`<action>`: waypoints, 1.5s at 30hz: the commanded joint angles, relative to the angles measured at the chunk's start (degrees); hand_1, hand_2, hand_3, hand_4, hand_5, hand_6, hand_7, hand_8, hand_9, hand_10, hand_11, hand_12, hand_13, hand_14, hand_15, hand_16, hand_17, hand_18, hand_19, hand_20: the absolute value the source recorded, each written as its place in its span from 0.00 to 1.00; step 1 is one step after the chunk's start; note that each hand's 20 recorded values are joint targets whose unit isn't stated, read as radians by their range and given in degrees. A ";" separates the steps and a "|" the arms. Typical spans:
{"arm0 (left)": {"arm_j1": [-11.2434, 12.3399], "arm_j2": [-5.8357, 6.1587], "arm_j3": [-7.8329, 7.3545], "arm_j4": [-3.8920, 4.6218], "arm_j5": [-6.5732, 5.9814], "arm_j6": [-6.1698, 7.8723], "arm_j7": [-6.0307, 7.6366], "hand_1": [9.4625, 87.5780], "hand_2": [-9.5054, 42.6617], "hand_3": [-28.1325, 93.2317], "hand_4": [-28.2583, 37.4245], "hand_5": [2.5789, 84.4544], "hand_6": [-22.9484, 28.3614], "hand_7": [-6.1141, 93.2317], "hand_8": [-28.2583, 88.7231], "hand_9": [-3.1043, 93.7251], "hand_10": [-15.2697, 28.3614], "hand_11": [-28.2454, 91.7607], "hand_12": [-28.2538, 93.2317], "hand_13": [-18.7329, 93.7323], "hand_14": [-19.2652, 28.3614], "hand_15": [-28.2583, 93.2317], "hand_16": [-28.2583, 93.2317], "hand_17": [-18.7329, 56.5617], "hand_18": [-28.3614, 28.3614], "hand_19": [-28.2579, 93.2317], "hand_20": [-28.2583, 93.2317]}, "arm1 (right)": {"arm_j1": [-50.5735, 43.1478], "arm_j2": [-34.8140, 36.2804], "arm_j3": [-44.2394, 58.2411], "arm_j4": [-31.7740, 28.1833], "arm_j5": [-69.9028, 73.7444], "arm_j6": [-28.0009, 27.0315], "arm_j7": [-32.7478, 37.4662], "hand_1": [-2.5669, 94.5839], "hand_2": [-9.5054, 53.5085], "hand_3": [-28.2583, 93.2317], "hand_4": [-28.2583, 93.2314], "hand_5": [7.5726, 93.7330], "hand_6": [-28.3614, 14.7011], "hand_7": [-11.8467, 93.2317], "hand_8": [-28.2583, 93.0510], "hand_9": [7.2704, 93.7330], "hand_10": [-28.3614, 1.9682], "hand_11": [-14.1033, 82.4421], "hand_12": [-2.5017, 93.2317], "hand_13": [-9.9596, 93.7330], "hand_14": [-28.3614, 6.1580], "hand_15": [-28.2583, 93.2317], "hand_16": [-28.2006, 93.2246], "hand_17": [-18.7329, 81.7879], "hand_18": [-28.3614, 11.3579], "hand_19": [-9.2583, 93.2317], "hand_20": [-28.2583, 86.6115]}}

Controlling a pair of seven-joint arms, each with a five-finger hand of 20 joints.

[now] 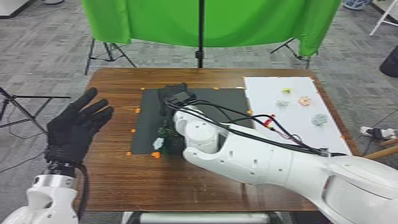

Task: Arrange flowers

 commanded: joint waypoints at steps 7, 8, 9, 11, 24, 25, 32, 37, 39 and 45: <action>-2.35 -2.25 -0.36 1.28 0.44 -0.15 -5.22 0.15 0.30 0.91 0.02 0.43 0.63 0.17 0.16 0.41 0.83 0.42 0.32 0.38 1.00 0.64 0.16 0.12 0.99 0.70 0.28 | -3.35 -1.60 6.87 0.82 -6.78 -5.22 -4.08 0.43 0.00 0.79 0.00 0.70 0.74 0.25 0.13 0.85 0.61 0.58 0.23 0.76 0.62 0.85 0.39 0.41 0.21 0.89 0.59; -1.80 -2.14 -0.52 1.14 0.29 -0.12 -5.06 0.15 0.30 0.91 0.02 0.43 0.63 0.17 0.16 0.41 0.83 0.42 0.32 0.38 1.00 0.64 0.16 0.12 0.99 0.70 0.28 | -3.24 -1.49 6.50 0.55 -6.23 -4.44 -3.25 0.42 0.00 0.79 0.00 0.70 0.74 0.25 0.13 0.85 0.61 0.58 0.23 0.76 0.62 0.85 0.39 0.41 0.21 0.90 0.59; -0.99 -2.06 -0.68 0.95 0.15 -0.06 -4.62 0.15 0.30 0.91 0.02 0.43 0.63 0.17 0.16 0.41 0.83 0.42 0.32 0.38 1.00 0.64 0.16 0.12 0.99 0.70 0.28 | -3.30 -1.25 6.26 0.22 -6.21 -3.49 -2.95 0.42 0.00 0.80 0.00 0.70 0.74 0.25 0.13 0.85 0.61 0.58 0.23 0.76 0.62 0.85 0.39 0.41 0.21 0.90 0.60; 1.32 -1.66 -0.91 0.37 -0.48 0.48 -3.26 0.16 0.30 0.90 0.02 0.43 0.63 0.17 0.16 0.40 0.83 0.42 0.32 0.38 1.00 0.64 0.16 0.12 0.99 0.70 0.28 | -2.65 -0.15 4.47 -1.00 -5.15 0.14 -1.38 0.41 0.00 0.80 0.00 0.69 0.72 0.25 0.13 0.85 0.61 0.59 0.23 0.76 0.61 0.85 0.39 0.42 0.20 0.90 0.60; 10.58 -0.95 0.18 -0.62 -4.37 2.38 4.11 0.15 0.30 0.91 0.01 0.43 0.63 0.17 0.16 0.40 0.83 0.42 0.32 0.38 1.00 0.64 0.16 0.12 0.99 0.70 0.28 | -8.77 15.40 15.59 -21.09 2.82 11.52 6.87 0.38 0.00 0.81 0.00 0.67 0.67 0.24 0.13 0.82 0.57 0.56 0.22 0.75 0.56 0.84 0.38 0.41 0.17 0.89 0.59; 10.56 -1.40 0.06 -0.66 -4.01 2.29 3.60 0.15 0.30 0.91 0.01 0.43 0.63 0.17 0.16 0.40 0.83 0.42 0.32 0.38 1.00 0.64 0.16 0.12 0.99 0.71 0.28 | -10.93 16.99 18.10 -22.61 1.72 11.25 7.36 0.38 0.00 0.81 0.00 0.67 0.66 0.24 0.13 0.82 0.57 0.56 0.22 0.75 0.56 0.84 0.38 0.41 0.16 0.89 0.59; 11.61 -4.32 -1.07 -0.80 -2.40 1.25 2.13 0.15 0.30 0.91 0.01 0.43 0.63 0.17 0.16 0.40 0.83 0.42 0.32 0.38 1.00 0.64 0.16 0.12 0.99 0.70 0.29 | -23.17 29.33 30.86 -30.98 0.26 9.05 13.67 0.38 0.00 0.82 0.00 0.64 0.63 0.23 0.13 0.78 0.50 0.52 0.20 0.72 0.51 0.83 0.37 0.40 0.14 0.89 0.59; 11.89 -4.90 -1.47 -0.84 -2.24 1.09 2.40 0.15 0.30 0.91 0.01 0.43 0.63 0.17 0.16 0.40 0.83 0.42 0.32 0.38 1.00 0.64 0.16 0.12 0.99 0.70 0.29 | -30.33 34.83 37.00 -33.38 0.50 8.60 15.69 0.37 0.00 0.82 0.00 0.61 0.61 0.22 0.14 0.76 0.46 0.51 0.20 0.72 0.48 0.83 0.36 0.41 0.11 0.89 0.59; 11.95 -5.08 -1.93 -0.76 -2.13 0.85 2.87 0.15 0.30 0.91 0.01 0.43 0.63 0.17 0.16 0.40 0.83 0.42 0.32 0.38 1.00 0.64 0.16 0.12 0.99 0.70 0.29 | -33.35 35.93 40.27 -33.77 1.92 8.34 16.32 0.37 0.00 0.82 0.00 0.60 0.60 0.22 0.14 0.76 0.46 0.51 0.20 0.71 0.48 0.84 0.36 0.41 0.11 0.89 0.58; 11.73 -6.92 -3.37 -0.75 -1.38 0.93 2.57 0.14 0.29 0.91 0.00 0.42 0.62 0.17 0.16 0.40 0.83 0.41 0.32 0.38 1.00 0.64 0.16 0.12 0.99 0.70 0.29 | -39.43 38.70 46.69 -33.36 3.10 7.81 20.31 0.37 0.00 0.82 0.00 0.57 0.61 0.22 0.14 0.74 0.42 0.50 0.20 0.71 0.46 0.83 0.35 0.43 0.10 0.88 0.57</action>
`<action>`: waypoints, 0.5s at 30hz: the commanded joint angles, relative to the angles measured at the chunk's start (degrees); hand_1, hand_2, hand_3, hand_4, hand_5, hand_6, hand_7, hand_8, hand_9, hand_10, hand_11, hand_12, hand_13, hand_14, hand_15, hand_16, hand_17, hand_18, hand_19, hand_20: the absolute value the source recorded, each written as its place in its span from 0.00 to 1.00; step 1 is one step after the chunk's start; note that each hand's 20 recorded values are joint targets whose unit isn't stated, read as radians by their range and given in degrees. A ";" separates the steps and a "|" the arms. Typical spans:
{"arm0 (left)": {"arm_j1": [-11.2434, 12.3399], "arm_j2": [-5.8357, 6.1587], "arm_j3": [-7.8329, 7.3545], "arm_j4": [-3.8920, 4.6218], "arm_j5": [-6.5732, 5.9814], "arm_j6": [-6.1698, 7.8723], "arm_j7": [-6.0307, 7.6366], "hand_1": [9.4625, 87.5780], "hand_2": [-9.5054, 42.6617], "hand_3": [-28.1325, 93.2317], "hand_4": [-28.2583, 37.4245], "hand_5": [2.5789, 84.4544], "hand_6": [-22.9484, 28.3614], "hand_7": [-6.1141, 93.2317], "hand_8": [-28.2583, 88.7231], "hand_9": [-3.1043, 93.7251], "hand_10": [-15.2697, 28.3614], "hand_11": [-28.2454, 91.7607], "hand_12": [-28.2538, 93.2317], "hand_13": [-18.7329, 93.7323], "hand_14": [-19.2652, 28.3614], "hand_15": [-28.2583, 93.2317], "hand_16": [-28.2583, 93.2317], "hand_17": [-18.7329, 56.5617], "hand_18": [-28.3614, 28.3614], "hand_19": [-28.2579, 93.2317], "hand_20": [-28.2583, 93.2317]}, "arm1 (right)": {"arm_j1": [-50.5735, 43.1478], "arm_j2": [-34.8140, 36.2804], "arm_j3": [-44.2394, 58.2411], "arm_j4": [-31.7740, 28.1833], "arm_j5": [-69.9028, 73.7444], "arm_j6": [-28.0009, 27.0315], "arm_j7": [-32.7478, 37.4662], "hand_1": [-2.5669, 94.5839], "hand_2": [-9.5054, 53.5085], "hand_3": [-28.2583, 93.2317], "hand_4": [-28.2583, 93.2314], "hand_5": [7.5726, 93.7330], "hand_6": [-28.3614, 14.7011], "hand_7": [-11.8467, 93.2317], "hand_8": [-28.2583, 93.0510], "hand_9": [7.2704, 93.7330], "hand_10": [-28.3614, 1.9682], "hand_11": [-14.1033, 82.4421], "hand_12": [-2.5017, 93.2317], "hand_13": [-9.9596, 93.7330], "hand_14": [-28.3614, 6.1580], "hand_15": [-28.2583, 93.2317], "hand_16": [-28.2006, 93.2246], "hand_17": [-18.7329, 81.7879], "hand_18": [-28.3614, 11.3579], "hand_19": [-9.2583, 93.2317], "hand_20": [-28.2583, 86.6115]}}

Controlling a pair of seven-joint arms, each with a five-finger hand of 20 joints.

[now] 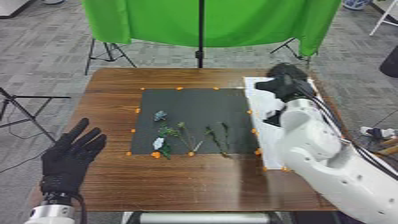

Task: Arrange flowers

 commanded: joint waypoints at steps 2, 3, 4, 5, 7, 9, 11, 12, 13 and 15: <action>0.76 -1.73 -1.54 0.18 0.92 -0.81 0.08 0.14 0.30 0.91 0.00 0.42 0.62 0.17 0.16 0.40 0.83 0.41 0.32 0.38 1.00 0.64 0.16 0.12 1.00 0.70 0.29 | -9.13 5.28 7.00 1.77 0.14 -0.49 6.98 0.37 0.01 0.84 0.00 0.57 0.60 0.23 0.14 0.73 0.41 0.50 0.20 0.71 0.46 0.83 0.35 0.43 0.10 0.88 0.56; 0.55 -1.87 -1.50 0.24 1.05 -1.04 -0.45 0.14 0.30 0.91 0.00 0.42 0.62 0.17 0.16 0.40 0.83 0.41 0.32 0.38 1.00 0.64 0.16 0.12 1.00 0.70 0.29 | -9.50 5.75 7.38 2.31 -0.45 -0.36 7.86 0.37 0.01 0.85 0.00 0.58 0.60 0.23 0.14 0.73 0.42 0.51 0.20 0.72 0.46 0.83 0.35 0.43 0.10 0.88 0.56; 0.45 -1.99 -1.39 0.25 1.20 -1.13 -0.73 0.14 0.30 0.91 0.00 0.42 0.62 0.17 0.16 0.40 0.83 0.41 0.32 0.38 1.00 0.64 0.16 0.12 1.00 0.70 0.29 | -9.52 6.67 7.28 2.79 -0.41 0.00 8.86 0.38 0.01 0.85 0.00 0.58 0.60 0.23 0.14 0.73 0.42 0.52 0.20 0.72 0.46 0.83 0.35 0.43 0.10 0.89 0.56; 0.25 -2.29 -1.34 0.36 1.45 -1.52 -1.14 0.14 0.30 0.91 0.00 0.42 0.62 0.17 0.16 0.40 0.83 0.41 0.32 0.38 1.00 0.64 0.16 0.12 1.00 0.70 0.29 | -9.74 7.50 7.59 3.11 0.08 -0.32 9.82 0.38 0.01 0.85 0.00 0.58 0.60 0.23 0.14 0.73 0.42 0.52 0.20 0.72 0.46 0.83 0.35 0.44 0.10 0.89 0.56; 0.07 -2.38 -1.34 0.38 1.46 -1.42 -1.04 0.14 0.30 0.91 0.00 0.42 0.62 0.17 0.16 0.40 0.83 0.41 0.32 0.38 1.00 0.64 0.16 0.12 1.00 0.70 0.29 | -10.78 8.01 9.44 3.71 1.07 -1.85 10.60 0.38 0.01 0.85 0.00 0.58 0.60 0.23 0.14 0.74 0.42 0.54 0.21 0.73 0.47 0.84 0.35 0.44 0.09 0.90 0.56; 0.10 -2.27 -1.51 0.42 1.40 -1.16 -0.93 0.14 0.29 0.91 0.00 0.43 0.62 0.17 0.16 0.40 0.83 0.41 0.32 0.38 1.00 0.63 0.16 0.12 1.00 0.70 0.29 | -10.40 8.62 9.05 4.92 1.04 -2.95 11.77 0.38 0.01 0.85 0.00 0.58 0.60 0.23 0.14 0.74 0.42 0.55 0.21 0.73 0.47 0.85 0.35 0.45 0.08 0.91 0.55; 0.23 -2.50 -1.83 0.36 1.33 -1.06 -1.16 0.14 0.29 0.91 0.00 0.43 0.62 0.17 0.16 0.40 0.83 0.41 0.32 0.38 1.00 0.64 0.17 0.12 1.00 0.70 0.29 | -9.07 8.91 7.87 6.47 1.53 -3.91 12.13 0.38 0.01 0.85 0.00 0.57 0.59 0.23 0.14 0.74 0.41 0.55 0.21 0.73 0.47 0.85 0.35 0.45 0.07 0.91 0.55; 0.34 -2.58 -1.85 0.29 1.46 -1.04 -1.11 0.14 0.29 0.91 0.00 0.43 0.62 0.17 0.16 0.40 0.83 0.41 0.32 0.38 1.00 0.63 0.17 0.12 1.00 0.70 0.29 | -8.33 8.83 7.26 7.33 1.32 -4.65 12.22 0.38 0.01 0.85 0.00 0.57 0.59 0.23 0.14 0.74 0.41 0.55 0.21 0.73 0.47 0.85 0.35 0.45 0.07 0.91 0.55; 0.00 -2.91 -1.89 0.39 1.77 -1.36 -1.68 0.14 0.29 0.91 0.00 0.43 0.62 0.17 0.16 0.40 0.83 0.41 0.32 0.38 1.00 0.64 0.17 0.12 1.00 0.70 0.29 | -7.94 8.97 6.95 7.89 1.58 -5.26 12.35 0.38 0.01 0.84 0.00 0.56 0.59 0.22 0.14 0.74 0.41 0.55 0.21 0.73 0.47 0.85 0.35 0.45 0.07 0.92 0.55; -0.19 -3.43 -1.94 0.38 2.29 -1.83 -2.44 0.14 0.29 0.91 0.00 0.43 0.62 0.17 0.16 0.40 0.83 0.41 0.32 0.38 1.00 0.64 0.17 0.12 1.00 0.70 0.29 | -6.80 9.28 5.64 9.23 1.98 -6.39 11.53 0.38 0.01 0.84 0.01 0.55 0.59 0.22 0.14 0.73 0.40 0.56 0.20 0.73 0.46 0.85 0.35 0.45 0.06 0.92 0.54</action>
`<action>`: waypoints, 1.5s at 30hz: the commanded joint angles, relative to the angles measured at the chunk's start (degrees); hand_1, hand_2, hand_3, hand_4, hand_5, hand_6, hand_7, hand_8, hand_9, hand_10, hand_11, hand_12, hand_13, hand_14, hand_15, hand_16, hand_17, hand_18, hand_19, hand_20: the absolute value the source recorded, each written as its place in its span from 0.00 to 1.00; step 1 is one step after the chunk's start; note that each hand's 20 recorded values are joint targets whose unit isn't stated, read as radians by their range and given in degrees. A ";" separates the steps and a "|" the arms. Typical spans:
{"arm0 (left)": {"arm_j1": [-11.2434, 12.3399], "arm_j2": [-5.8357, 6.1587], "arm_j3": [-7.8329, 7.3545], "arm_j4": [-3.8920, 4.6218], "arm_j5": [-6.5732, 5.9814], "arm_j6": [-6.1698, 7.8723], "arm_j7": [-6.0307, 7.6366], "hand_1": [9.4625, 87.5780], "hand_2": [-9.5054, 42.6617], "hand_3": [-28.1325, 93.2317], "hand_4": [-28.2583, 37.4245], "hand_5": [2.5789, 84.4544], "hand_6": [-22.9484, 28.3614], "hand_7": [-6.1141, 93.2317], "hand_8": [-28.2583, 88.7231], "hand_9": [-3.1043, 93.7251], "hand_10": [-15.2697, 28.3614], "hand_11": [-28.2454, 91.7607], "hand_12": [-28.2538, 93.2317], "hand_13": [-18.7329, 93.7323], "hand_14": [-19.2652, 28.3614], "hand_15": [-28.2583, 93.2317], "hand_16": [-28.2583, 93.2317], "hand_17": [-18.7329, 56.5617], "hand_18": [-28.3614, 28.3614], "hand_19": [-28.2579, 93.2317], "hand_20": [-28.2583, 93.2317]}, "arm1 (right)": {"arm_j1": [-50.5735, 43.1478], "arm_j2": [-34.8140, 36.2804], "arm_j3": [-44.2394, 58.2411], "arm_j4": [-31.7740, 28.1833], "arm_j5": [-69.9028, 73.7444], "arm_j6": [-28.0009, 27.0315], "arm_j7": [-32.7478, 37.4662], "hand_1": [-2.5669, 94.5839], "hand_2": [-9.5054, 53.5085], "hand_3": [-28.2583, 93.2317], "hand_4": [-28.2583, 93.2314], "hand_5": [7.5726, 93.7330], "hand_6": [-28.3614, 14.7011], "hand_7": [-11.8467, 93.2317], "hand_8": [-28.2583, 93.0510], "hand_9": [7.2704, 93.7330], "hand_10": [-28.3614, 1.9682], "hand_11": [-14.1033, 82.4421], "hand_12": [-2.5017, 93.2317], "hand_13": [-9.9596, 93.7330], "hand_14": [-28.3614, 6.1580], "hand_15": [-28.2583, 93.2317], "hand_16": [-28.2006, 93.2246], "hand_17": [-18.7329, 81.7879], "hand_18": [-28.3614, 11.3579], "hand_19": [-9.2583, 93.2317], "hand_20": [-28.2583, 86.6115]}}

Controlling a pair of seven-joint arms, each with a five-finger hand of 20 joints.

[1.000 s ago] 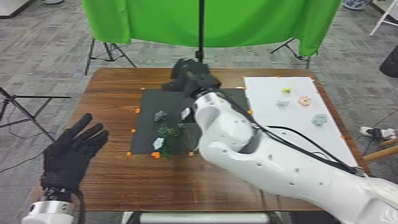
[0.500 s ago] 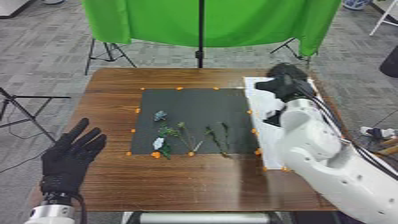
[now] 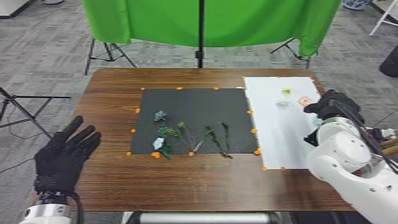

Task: Arrange flowers

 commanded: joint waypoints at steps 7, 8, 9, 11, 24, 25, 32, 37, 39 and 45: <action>-0.64 -1.80 0.48 0.40 0.96 -0.55 -2.04 0.14 0.29 0.91 0.00 0.43 0.62 0.17 0.16 0.40 0.83 0.41 0.32 0.38 1.00 0.64 0.17 0.12 1.00 0.70 0.29 | 7.74 1.79 -8.97 8.84 2.17 -5.68 -0.71 0.38 0.00 0.85 0.00 0.52 0.61 0.22 0.14 0.67 0.38 0.56 0.20 0.68 0.44 0.86 0.35 0.42 0.07 0.91 0.53; -0.45 -1.47 0.55 0.41 0.70 -0.44 -1.75 0.14 0.29 0.91 0.00 0.42 0.61 0.17 0.16 0.40 0.83 0.41 0.32 0.38 1.00 0.64 0.17 0.12 1.00 0.70 0.29 | 8.38 1.57 -9.94 9.45 2.28 -5.81 -0.70 0.38 0.00 0.85 0.00 0.52 0.62 0.22 0.14 0.67 0.38 0.56 0.19 0.68 0.43 0.85 0.34 0.42 0.07 0.90 0.53; -0.30 -1.43 0.49 0.33 0.70 -0.36 -1.86 0.14 0.29 0.91 0.01 0.41 0.61 0.17 0.16 0.40 0.83 0.41 0.32 0.38 1.00 0.64 0.17 0.12 1.00 0.70 0.29 | 8.70 1.45 -10.72 10.01 2.27 -5.13 -1.18 0.38 0.00 0.85 0.00 0.53 0.63 0.23 0.14 0.67 0.39 0.56 0.19 0.67 0.44 0.85 0.34 0.42 0.07 0.90 0.53; -0.47 -1.98 0.15 0.40 1.17 -0.89 -2.69 0.15 0.29 0.91 0.01 0.40 0.60 0.18 0.16 0.40 0.83 0.41 0.32 0.38 1.00 0.64 0.16 0.12 1.00 0.70 0.29 | 9.91 1.26 -12.63 10.98 2.63 -5.38 -1.36 0.39 0.00 0.85 0.00 0.54 0.65 0.23 0.14 0.68 0.41 0.55 0.19 0.68 0.44 0.85 0.34 0.42 0.07 0.90 0.53; -0.29 -2.98 -0.27 0.13 2.10 -1.61 -3.80 0.15 0.29 0.91 0.01 0.40 0.61 0.18 0.16 0.40 0.83 0.41 0.32 0.38 1.00 0.63 0.16 0.12 1.00 0.70 0.29 | 8.91 0.45 -16.30 13.49 -2.55 1.94 -1.30 0.65 0.00 0.76 0.00 0.89 0.70 0.30 0.25 1.00 0.74 0.31 0.39 0.85 0.70 0.75 0.41 0.53 0.24 0.92 0.52; -0.24 -2.98 -0.29 0.13 2.17 -1.82 -3.89 0.15 0.29 0.91 0.01 0.40 0.61 0.18 0.16 0.40 0.83 0.41 0.32 0.38 1.00 0.64 0.16 0.12 1.00 0.70 0.29 | 7.98 0.35 -14.99 12.88 -2.81 2.59 -1.39 0.66 0.00 0.75 0.00 0.90 0.69 0.30 0.25 1.00 0.74 0.32 0.39 0.86 0.71 0.74 0.43 0.53 0.25 0.92 0.52; -0.35 -2.68 -0.48 0.24 2.12 -1.63 -4.26 0.15 0.29 0.91 0.01 0.41 0.61 0.18 0.16 0.40 0.83 0.41 0.32 0.38 1.00 0.63 0.16 0.12 0.99 0.70 0.29 | 7.14 -1.20 -11.10 4.41 -7.20 9.35 -5.02 0.65 0.00 0.78 0.00 0.92 0.68 0.29 0.25 1.00 0.72 0.35 0.37 0.88 0.72 0.72 0.44 0.55 0.26 0.92 0.52; -0.32 -2.17 -0.10 0.23 1.99 -1.55 -4.01 0.15 0.29 0.91 0.01 0.41 0.61 0.18 0.16 0.40 0.83 0.41 0.32 0.38 1.00 0.63 0.16 0.12 0.99 0.70 0.29 | 15.08 -6.45 -17.39 0.07 -3.69 12.01 -11.39 0.65 0.00 0.79 0.00 0.92 0.67 0.29 0.25 1.00 0.71 0.36 0.37 0.88 0.72 0.73 0.45 0.54 0.25 0.93 0.52; -0.33 -2.20 -0.07 0.16 2.01 -1.58 -3.97 0.15 0.29 0.91 0.01 0.41 0.61 0.18 0.16 0.40 0.83 0.41 0.32 0.38 1.00 0.63 0.16 0.12 0.99 0.70 0.29 | 19.22 -9.37 -21.89 -0.23 -1.91 11.95 -13.98 0.65 0.00 0.79 0.00 0.93 0.67 0.29 0.25 1.00 0.71 0.36 0.37 0.88 0.72 0.73 0.45 0.54 0.25 0.93 0.52; -1.20 -2.19 0.22 0.47 2.49 -2.16 -4.47 0.15 0.29 0.91 0.01 0.41 0.61 0.18 0.16 0.40 0.83 0.41 0.32 0.38 1.00 0.63 0.16 0.12 0.99 0.70 0.29 | 29.53 -19.72 -35.44 5.27 0.31 12.90 -19.07 0.63 0.00 0.81 0.00 0.92 0.67 0.29 0.26 1.00 0.71 0.36 0.37 0.88 0.71 0.74 0.45 0.53 0.25 0.92 0.53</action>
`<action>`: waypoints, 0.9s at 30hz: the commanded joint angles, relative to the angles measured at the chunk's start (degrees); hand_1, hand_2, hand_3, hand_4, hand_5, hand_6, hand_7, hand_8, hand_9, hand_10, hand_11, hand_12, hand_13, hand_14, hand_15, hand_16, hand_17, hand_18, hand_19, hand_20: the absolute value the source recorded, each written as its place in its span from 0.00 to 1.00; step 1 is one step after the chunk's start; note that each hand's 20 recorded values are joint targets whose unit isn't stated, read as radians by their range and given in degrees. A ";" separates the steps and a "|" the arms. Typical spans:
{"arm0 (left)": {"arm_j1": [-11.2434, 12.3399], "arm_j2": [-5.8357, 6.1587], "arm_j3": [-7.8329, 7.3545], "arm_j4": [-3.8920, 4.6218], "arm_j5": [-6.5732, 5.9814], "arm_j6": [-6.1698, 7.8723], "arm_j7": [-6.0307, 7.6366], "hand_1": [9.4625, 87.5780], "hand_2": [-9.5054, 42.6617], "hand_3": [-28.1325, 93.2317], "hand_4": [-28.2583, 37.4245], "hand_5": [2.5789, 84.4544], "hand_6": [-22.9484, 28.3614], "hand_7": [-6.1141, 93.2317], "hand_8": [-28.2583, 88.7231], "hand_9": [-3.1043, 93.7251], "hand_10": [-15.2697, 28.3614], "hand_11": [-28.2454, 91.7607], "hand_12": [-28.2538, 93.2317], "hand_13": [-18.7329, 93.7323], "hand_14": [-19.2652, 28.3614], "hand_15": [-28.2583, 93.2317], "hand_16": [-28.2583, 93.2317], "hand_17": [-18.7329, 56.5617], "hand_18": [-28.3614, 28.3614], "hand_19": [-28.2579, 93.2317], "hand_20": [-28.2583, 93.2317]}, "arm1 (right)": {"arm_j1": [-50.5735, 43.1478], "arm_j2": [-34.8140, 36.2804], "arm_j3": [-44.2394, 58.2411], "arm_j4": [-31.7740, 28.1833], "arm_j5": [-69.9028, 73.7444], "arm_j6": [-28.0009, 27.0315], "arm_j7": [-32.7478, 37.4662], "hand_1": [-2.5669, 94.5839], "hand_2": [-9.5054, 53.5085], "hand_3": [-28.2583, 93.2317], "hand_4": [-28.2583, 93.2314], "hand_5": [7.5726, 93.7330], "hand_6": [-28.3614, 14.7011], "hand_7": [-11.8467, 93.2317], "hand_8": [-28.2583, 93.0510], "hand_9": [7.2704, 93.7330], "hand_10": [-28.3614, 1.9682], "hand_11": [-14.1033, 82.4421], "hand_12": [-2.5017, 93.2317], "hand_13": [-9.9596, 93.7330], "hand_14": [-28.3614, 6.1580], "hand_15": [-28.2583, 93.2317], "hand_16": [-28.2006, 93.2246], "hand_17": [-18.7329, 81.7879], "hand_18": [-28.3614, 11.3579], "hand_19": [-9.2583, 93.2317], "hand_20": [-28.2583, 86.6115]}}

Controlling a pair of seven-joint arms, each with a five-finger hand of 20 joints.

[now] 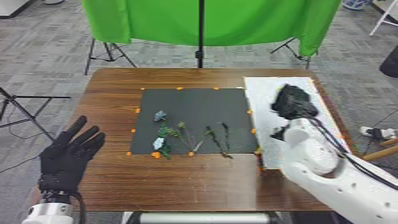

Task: Arrange flowers

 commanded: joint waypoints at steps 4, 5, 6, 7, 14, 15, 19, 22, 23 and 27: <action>-0.78 0.80 0.45 0.72 0.49 -0.93 -1.76 0.15 0.29 0.91 0.01 0.41 0.61 0.18 0.16 0.40 0.83 0.41 0.32 0.38 1.00 0.64 0.17 0.12 0.99 0.70 0.29 | 16.68 -21.28 -16.83 7.55 2.14 0.54 -6.37 0.63 0.00 0.81 0.00 0.91 0.68 0.30 0.26 1.00 0.71 0.37 0.38 0.87 0.71 0.75 0.44 0.53 0.25 0.93 0.53; -0.98 0.51 0.34 0.74 0.76 -1.22 -2.02 0.15 0.29 0.91 0.01 0.41 0.61 0.18 0.16 0.40 0.83 0.41 0.32 0.38 1.00 0.64 0.16 0.12 0.99 0.71 0.29 | 16.96 -22.19 -17.23 8.10 3.02 0.06 -6.65 0.62 0.00 0.81 0.00 0.91 0.69 0.30 0.26 1.00 0.70 0.37 0.38 0.87 0.71 0.76 0.44 0.53 0.25 0.93 0.53; -1.23 0.33 0.27 0.76 0.93 -1.41 -2.46 0.15 0.30 0.90 0.01 0.41 0.61 0.18 0.16 0.40 0.83 0.41 0.32 0.38 1.00 0.64 0.16 0.12 0.99 0.71 0.30 | 17.32 -22.95 -18.00 8.59 3.64 0.27 -6.66 0.62 0.00 0.81 0.00 0.91 0.69 0.30 0.26 1.00 0.70 0.37 0.38 0.87 0.71 0.76 0.44 0.52 0.25 0.93 0.53; -1.40 0.28 0.23 0.76 1.03 -1.26 -2.57 0.15 0.30 0.91 0.01 0.41 0.61 0.18 0.16 0.40 0.83 0.41 0.32 0.38 1.00 0.64 0.16 0.12 0.99 0.71 0.30 | 17.07 -24.01 -17.91 9.28 3.01 -0.67 -7.18 0.62 0.00 0.81 0.00 0.91 0.69 0.30 0.26 1.00 0.70 0.37 0.38 0.87 0.71 0.76 0.44 0.52 0.25 0.93 0.53; -2.94 0.36 0.19 1.07 1.43 -1.74 -4.46 0.15 0.29 0.91 0.01 0.41 0.61 0.18 0.16 0.40 0.83 0.41 0.32 0.38 1.00 0.64 0.16 0.12 0.99 0.70 0.30 | 17.09 -29.38 -19.98 14.12 2.21 -2.13 -7.51 0.62 0.00 0.81 0.00 0.89 0.69 0.31 0.25 0.98 0.71 0.40 0.38 0.84 0.69 0.79 0.42 0.51 0.25 0.92 0.55; -3.18 0.50 0.26 1.16 1.52 -1.87 -4.47 0.15 0.29 0.91 0.01 0.41 0.61 0.18 0.16 0.40 0.83 0.41 0.32 0.38 1.00 0.64 0.16 0.12 0.99 0.70 0.30 | 17.18 -29.89 -20.24 14.49 2.47 -2.06 -7.45 0.62 0.00 0.81 0.00 0.89 0.69 0.31 0.25 0.98 0.71 0.41 0.38 0.84 0.69 0.80 0.42 0.51 0.24 0.92 0.55; -3.87 0.82 0.33 1.39 1.57 -2.10 -5.04 0.15 0.29 0.91 0.01 0.41 0.61 0.18 0.16 0.40 0.83 0.41 0.32 0.38 1.00 0.64 0.16 0.12 0.99 0.70 0.30 | 18.99 -31.17 -23.20 16.06 2.06 -1.26 -6.58 0.61 0.00 0.81 0.00 0.88 0.70 0.31 0.25 0.97 0.71 0.42 0.38 0.84 0.68 0.80 0.42 0.50 0.24 0.93 0.56; -4.46 0.96 0.45 1.60 1.62 -2.37 -5.26 0.15 0.29 0.91 0.01 0.41 0.61 0.18 0.16 0.40 0.83 0.41 0.32 0.38 1.00 0.64 0.16 0.12 0.99 0.70 0.30 | 20.37 -31.72 -25.16 17.25 2.37 -1.29 -5.95 0.61 0.00 0.80 0.00 0.88 0.70 0.31 0.24 0.96 0.71 0.44 0.37 0.83 0.68 0.81 0.41 0.50 0.24 0.93 0.56; -4.87 1.56 0.67 1.72 1.26 -2.34 -5.47 0.15 0.29 0.91 0.02 0.41 0.61 0.18 0.16 0.40 0.83 0.41 0.32 0.38 1.00 0.64 0.16 0.12 0.99 0.70 0.30 | 20.59 -31.52 -25.52 17.32 2.64 -1.53 -5.72 0.61 0.00 0.80 0.00 0.88 0.71 0.31 0.24 0.96 0.70 0.45 0.36 0.83 0.68 0.81 0.41 0.50 0.23 0.93 0.56; -5.32 2.62 1.21 1.84 0.52 -1.58 -4.53 0.15 0.29 0.91 0.02 0.41 0.62 0.18 0.16 0.40 0.83 0.41 0.32 0.38 1.00 0.64 0.16 0.12 0.99 0.70 0.30 | 20.36 -31.12 -25.69 17.29 2.37 -3.54 -5.12 0.59 0.00 0.79 0.00 0.85 0.71 0.30 0.23 0.94 0.70 0.46 0.36 0.81 0.67 0.83 0.41 0.49 0.22 0.93 0.57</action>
